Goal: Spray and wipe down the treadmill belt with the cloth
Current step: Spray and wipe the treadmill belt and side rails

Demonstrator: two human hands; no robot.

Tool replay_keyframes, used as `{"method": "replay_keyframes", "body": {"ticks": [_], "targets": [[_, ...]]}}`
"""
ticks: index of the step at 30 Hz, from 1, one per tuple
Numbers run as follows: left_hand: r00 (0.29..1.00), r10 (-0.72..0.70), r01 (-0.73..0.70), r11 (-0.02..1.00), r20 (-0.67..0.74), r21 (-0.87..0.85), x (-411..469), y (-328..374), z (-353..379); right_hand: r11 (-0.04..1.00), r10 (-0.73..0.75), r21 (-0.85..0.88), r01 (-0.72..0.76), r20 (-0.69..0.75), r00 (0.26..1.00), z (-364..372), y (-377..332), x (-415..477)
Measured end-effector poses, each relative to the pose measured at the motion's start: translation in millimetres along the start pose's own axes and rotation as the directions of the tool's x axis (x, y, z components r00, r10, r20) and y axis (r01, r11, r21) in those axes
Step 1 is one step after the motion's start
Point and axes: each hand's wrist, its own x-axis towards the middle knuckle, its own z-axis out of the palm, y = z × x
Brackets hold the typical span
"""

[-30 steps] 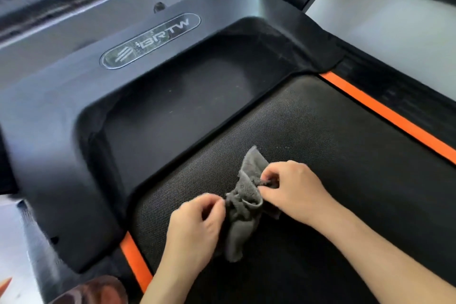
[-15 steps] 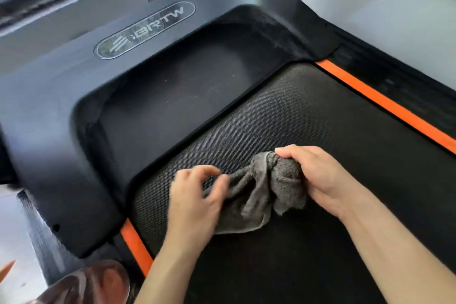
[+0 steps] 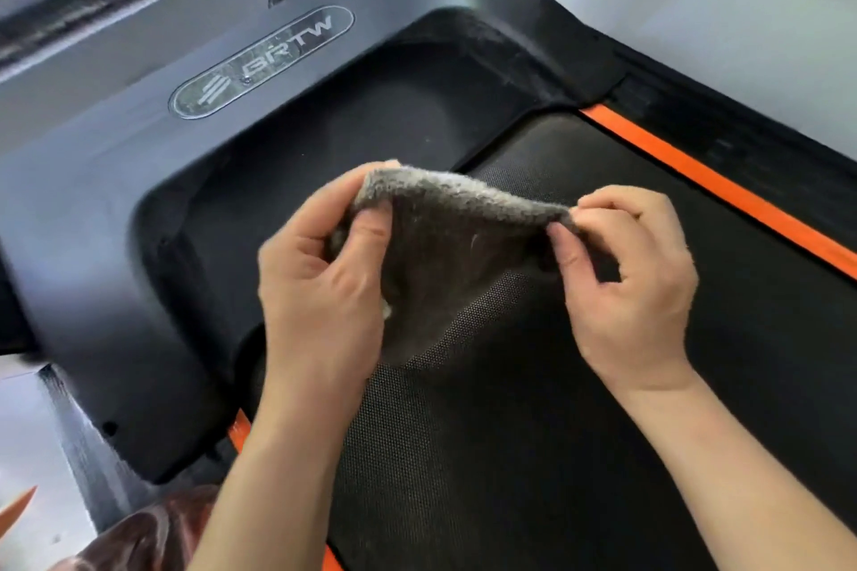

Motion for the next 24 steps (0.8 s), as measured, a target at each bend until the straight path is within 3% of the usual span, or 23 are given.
{"method": "replay_keyframes", "body": {"ticks": [2, 4, 5, 6, 7, 8, 9, 10, 11, 13, 14, 19, 24], "targets": [[0.991, 0.042, -0.039, 0.999, 0.125, -0.028, -3.8, 16.8, -8.4, 0.998, -0.069, 0.011, 0.069, 0.024, 0.997, -9.0, 2.3, -11.1], [0.926, -0.055, 0.024, 0.996, 0.373, 0.087, -18.5, 22.0, -23.4, 0.998, -0.061, 0.004, 0.061, 0.155, 0.986, -22.5, 12.6, -35.8], [0.84, -0.19, 0.077, 0.969, 0.508, 0.235, -27.7, 19.6, -32.3, 0.999, -0.029, -0.029, 0.037, 0.224, 0.974, -28.7, 17.1, -49.7], [0.71, -0.351, 0.077, 0.901, 0.61, 0.428, -38.5, 12.5, -41.3, 0.997, 0.011, -0.081, 0.012, 0.28, 0.96, -33.2, 20.5, -61.8], [0.556, -0.497, -0.025, 0.791, 0.666, 0.611, -49.2, 3.5, -47.2, 0.991, 0.056, -0.132, -0.014, 0.32, 0.946, -35.6, 22.0, -71.2], [0.433, -0.562, -0.218, 0.693, 0.704, 0.687, -62.0, -12.2, -51.0, 0.986, 0.096, -0.159, -0.042, 0.346, 0.933, -36.1, 20.9, -79.8], [0.392, -0.606, -0.354, 0.595, 0.693, 0.721, -70.2, -28.0, -48.9, 0.984, 0.12, -0.164, -0.063, 0.365, 0.923, -32.3, 17.8, -80.7], [0.436, -0.627, -0.416, 0.495, 0.645, 0.763, -80.9, -43.2, -43.2, 0.983, 0.14, -0.163, -0.082, 0.391, 0.91, -27.5, 14.1, -83.7], [0.539, -0.554, -0.444, 0.452, 0.634, 0.773, -89.3, -59.0, -34.9, 0.981, 0.166, -0.161, -0.108, 0.408, 0.898, -21.4, 11.3, -83.6], [0.724, -0.323, -0.418, 0.498, 0.61, 0.76, -101.9, -88.3, -16.7, 0.965, 0.255, -0.157, -0.209, 0.392, 0.884, -11.2, 13.4, -81.2], [0.766, -0.248, -0.413, 0.516, 0.593, 0.75, -103.9, -99.4, -6.5, 0.95, 0.31, -0.157, -0.27, 0.357, 0.881, -8.2, 18.0, -78.6], [0.73, -0.202, -0.551, 0.391, 0.653, 0.737, -112.9, -143.6, 31.2, 0.864, 0.497, -0.237, -0.444, 0.262, 0.827, 2.6, 65.8, -58.1], [0.815, 0.024, -0.519, 0.475, 0.579, 0.71, -91.3, -165.8, 24.7, 0.889, 0.457, -0.182, -0.42, 0.303, 0.836, 26.9, 83.1, -39.1]]}}
